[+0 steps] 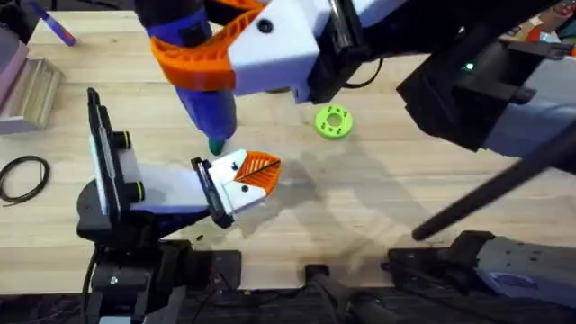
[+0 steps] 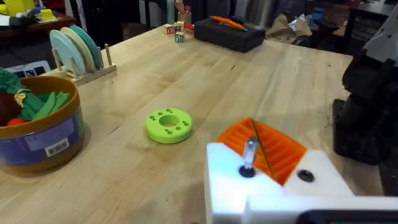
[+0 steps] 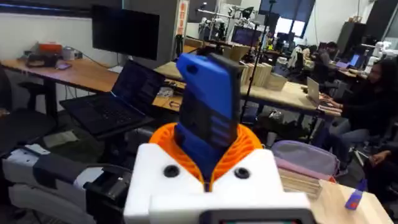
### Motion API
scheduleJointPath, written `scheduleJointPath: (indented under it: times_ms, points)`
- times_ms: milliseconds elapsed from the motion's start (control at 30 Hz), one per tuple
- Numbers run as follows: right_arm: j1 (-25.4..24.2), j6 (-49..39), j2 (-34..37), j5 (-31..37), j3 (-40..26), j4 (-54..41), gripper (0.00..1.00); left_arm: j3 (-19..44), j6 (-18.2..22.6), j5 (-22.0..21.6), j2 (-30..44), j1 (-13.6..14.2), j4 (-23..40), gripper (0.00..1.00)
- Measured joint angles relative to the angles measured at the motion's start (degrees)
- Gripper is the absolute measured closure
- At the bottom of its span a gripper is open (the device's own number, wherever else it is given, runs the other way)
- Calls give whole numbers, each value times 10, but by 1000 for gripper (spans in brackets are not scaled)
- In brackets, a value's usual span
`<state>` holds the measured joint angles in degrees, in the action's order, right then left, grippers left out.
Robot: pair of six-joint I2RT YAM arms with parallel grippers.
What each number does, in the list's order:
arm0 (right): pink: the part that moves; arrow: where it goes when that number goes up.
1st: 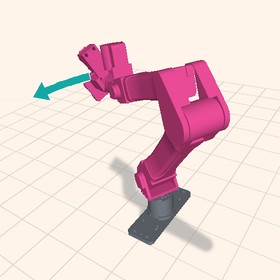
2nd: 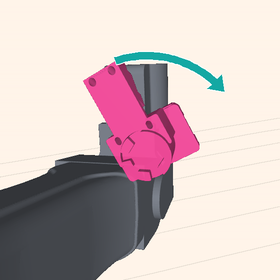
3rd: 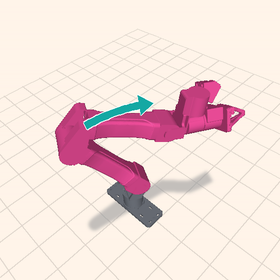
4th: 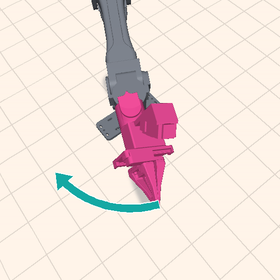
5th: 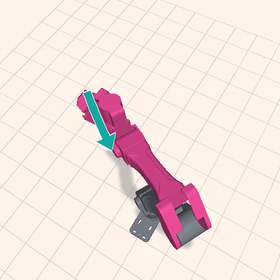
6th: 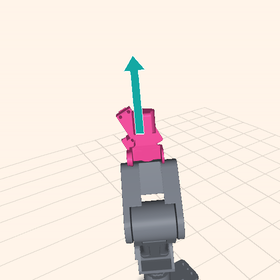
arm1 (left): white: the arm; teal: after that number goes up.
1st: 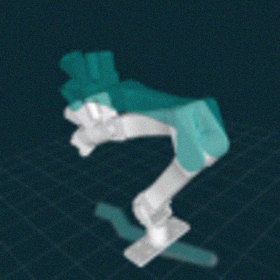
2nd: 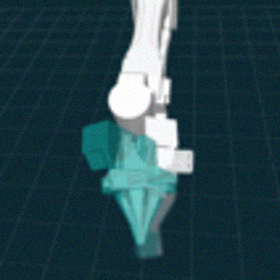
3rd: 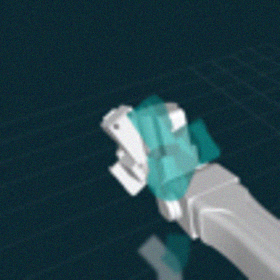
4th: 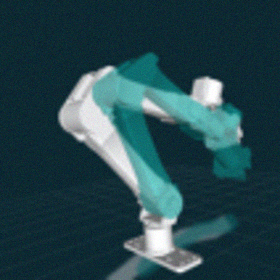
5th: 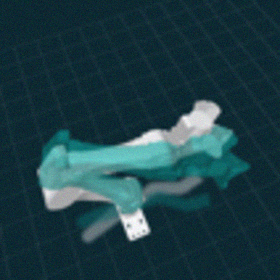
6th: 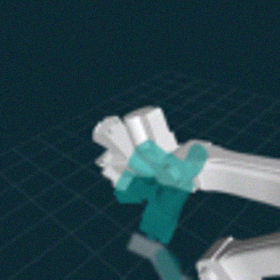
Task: Pick up the gripper from the table and insert it into the empty holder that is missing its gripper. Then pick up a screw, insert it into the mounting hole, and use the screwdriver to tighten it. Finally, clean up the table by picking up the vegetable and placing it into the bucket.
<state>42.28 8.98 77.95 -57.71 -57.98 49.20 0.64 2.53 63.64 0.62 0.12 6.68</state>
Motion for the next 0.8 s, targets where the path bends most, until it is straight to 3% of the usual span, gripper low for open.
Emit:
scheduleJointPath:
  times_ms: [133, 233, 333, 500, 633, 800]
  points:
    - [-1, -7, 0, 0, -25, -76, 978, 0, 0, 0, 0, 0, 0, 987]
    - [-2, -43, 0, 27, -73, -245, 978, 0, 0, 0, 0, 0, 0, 987]
    - [-4, -97, 1, 99, -128, -427, 978, 0, 0, 0, 0, 0, 0, 987]
    - [-38, -151, 0, 209, -214, -591, 978, 0, 0, 0, 0, 0, 0, 987]
    - [-96, -169, -11, 317, -258, -723, 978, 0, 0, 0, 0, 0, 0, 987]
    - [-175, -195, -18, 462, -267, -857, 978, 0, 0, 0, 0, 0, 0, 987]
